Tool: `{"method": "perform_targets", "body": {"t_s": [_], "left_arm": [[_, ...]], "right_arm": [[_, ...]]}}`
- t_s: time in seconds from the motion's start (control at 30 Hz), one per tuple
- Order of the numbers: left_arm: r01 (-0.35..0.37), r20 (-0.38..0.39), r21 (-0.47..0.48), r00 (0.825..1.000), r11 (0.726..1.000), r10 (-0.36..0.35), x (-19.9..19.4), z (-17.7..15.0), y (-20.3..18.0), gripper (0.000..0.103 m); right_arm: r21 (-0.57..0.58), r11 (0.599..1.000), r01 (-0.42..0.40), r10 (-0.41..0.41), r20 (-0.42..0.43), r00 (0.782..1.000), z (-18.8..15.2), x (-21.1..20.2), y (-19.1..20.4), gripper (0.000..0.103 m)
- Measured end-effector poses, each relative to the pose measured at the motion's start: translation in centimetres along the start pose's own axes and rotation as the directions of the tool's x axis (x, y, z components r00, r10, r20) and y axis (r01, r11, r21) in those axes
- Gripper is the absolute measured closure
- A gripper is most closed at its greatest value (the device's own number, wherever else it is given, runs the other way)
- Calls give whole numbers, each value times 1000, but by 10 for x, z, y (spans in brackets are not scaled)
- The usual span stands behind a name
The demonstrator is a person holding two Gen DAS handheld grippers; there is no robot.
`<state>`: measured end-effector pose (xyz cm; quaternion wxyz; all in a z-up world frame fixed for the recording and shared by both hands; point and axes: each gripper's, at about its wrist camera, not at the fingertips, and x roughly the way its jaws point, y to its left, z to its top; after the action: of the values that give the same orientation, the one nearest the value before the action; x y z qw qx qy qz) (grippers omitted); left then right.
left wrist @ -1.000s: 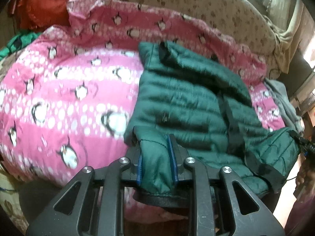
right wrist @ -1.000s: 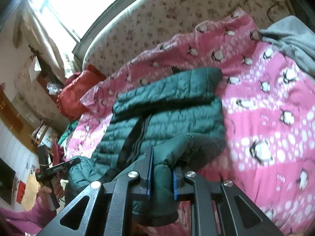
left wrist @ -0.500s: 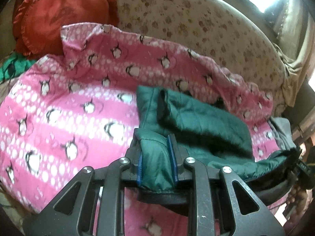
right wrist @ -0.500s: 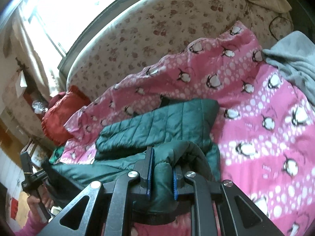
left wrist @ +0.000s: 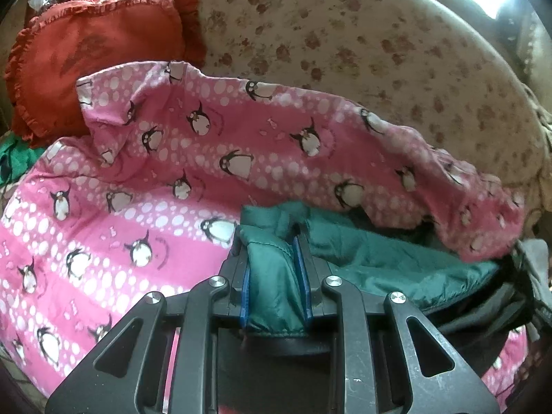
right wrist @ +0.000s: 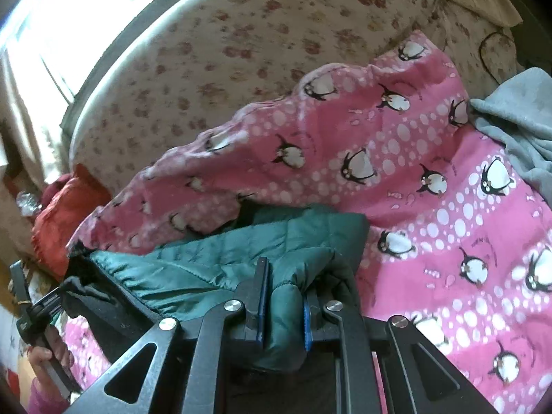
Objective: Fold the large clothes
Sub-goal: 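Lift the hem with both tools, fold it toward the collar, release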
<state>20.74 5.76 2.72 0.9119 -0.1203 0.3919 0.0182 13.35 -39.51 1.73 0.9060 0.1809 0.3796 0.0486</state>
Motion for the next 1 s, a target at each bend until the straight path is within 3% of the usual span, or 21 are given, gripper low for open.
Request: {"method": "perform_targets", "body": {"t_s": [0.23, 0.37, 0.5, 0.6, 0.63, 0.67, 0.73, 1.0], "left_arm": [[-34, -56, -35, 998, 999, 32, 55, 15, -4, 82], [6, -81, -78, 997, 997, -12, 79, 10, 6, 80], [117, -97, -123, 987, 985, -130, 82, 10, 21, 69], [222, -88, -161, 967, 962, -238, 72, 18, 31, 45], [223, -72, -166, 969, 961, -237, 67, 21, 33, 31], [215, -34, -170, 974, 962, -224, 57, 24, 36, 26], [222, 12, -169, 975, 960, -223, 44, 28, 40, 24], [175, -17, -68, 984, 982, -177, 38, 15, 22, 24]], "right_arm": [[75, 997, 25, -24, -9, 1000, 19, 48, -16, 89], [158, 987, 25, -18, -45, 999, 19, 83, -31, 88], [242, 968, -65, 71, -16, 997, 14, 95, -51, 73], [248, 964, -96, 95, 16, 995, 17, 85, -53, 70], [243, 965, -98, 94, 27, 995, 19, 81, -52, 70], [238, 966, -104, 98, 39, 994, 21, 77, -49, 67], [223, 969, -102, 93, 51, 994, 24, 69, -42, 62], [165, 986, -27, 5, 132, 991, 30, 42, -23, 57]]}}
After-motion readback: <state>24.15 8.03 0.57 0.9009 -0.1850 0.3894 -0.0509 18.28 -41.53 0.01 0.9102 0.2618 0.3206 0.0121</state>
